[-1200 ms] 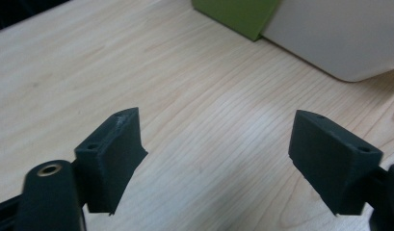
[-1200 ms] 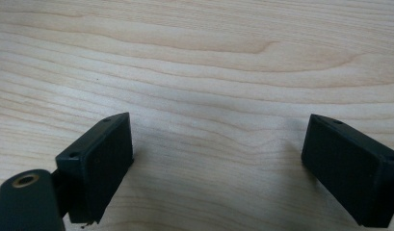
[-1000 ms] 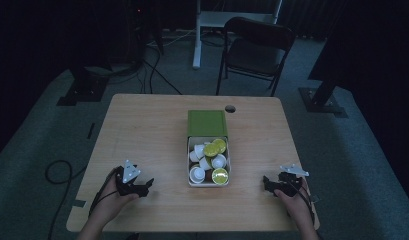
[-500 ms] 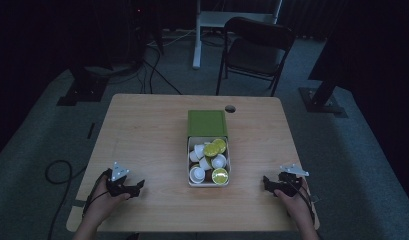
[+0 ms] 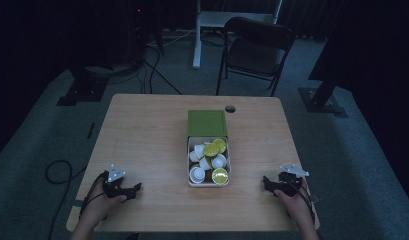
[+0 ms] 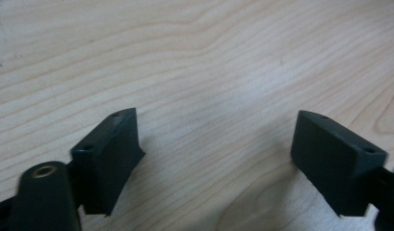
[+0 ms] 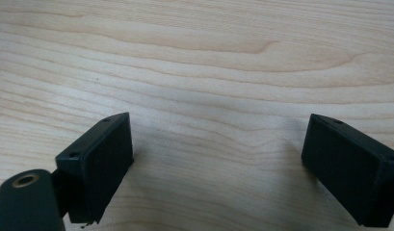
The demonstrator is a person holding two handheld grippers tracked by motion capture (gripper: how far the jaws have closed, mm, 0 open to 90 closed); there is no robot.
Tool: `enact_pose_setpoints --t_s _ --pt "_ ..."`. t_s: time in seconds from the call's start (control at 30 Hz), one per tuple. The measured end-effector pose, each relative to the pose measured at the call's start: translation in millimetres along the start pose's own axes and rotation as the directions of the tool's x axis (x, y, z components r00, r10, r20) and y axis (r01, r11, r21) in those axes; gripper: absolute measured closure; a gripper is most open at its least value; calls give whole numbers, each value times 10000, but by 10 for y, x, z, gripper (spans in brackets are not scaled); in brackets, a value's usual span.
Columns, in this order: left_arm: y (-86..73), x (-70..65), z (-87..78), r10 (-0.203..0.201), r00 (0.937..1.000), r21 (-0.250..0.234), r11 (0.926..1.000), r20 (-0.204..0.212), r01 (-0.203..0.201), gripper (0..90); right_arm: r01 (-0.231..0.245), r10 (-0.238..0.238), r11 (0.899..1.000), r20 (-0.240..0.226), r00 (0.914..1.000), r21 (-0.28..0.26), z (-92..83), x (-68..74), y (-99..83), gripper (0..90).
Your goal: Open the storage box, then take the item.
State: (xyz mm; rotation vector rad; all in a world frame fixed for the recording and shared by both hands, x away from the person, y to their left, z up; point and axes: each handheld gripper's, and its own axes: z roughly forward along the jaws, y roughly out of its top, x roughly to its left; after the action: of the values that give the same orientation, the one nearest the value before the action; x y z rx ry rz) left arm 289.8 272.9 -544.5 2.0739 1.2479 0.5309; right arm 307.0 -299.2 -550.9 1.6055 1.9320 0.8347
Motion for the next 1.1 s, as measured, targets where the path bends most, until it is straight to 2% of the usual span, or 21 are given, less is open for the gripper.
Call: enact_pose_setpoints --t_s 0.33,0.53,0.7,0.87,1.0,1.1 --pt "18 -7 27 -43 9999 11 10000 -115 43 150 2 -2 10000 -3 10000 6 -1 0 0 103" --pt "48 -72 64 -386 9982 99 9992 -458 391 100 182 -182 9998 -195 9996 -2 0 9 -1 103" --pt "80 -113 102 -768 9937 166 9968 -818 784 63 125 -126 9999 -242 9996 -12 -3 3 -1 103" --pt "104 -106 134 -744 9939 331 9965 -818 774 1 8 -12 10000 -505 9987 -95 -14 -27 -7 104" --pt "114 -105 142 -774 9933 366 9961 -862 808 1 456 -455 9990 -479 9978 5 -26 -5 -24 104" --pt "121 -91 150 -665 9950 361 9969 -741 693 0 397 -396 9992 -395 9984 4 -35 12 -33 104"
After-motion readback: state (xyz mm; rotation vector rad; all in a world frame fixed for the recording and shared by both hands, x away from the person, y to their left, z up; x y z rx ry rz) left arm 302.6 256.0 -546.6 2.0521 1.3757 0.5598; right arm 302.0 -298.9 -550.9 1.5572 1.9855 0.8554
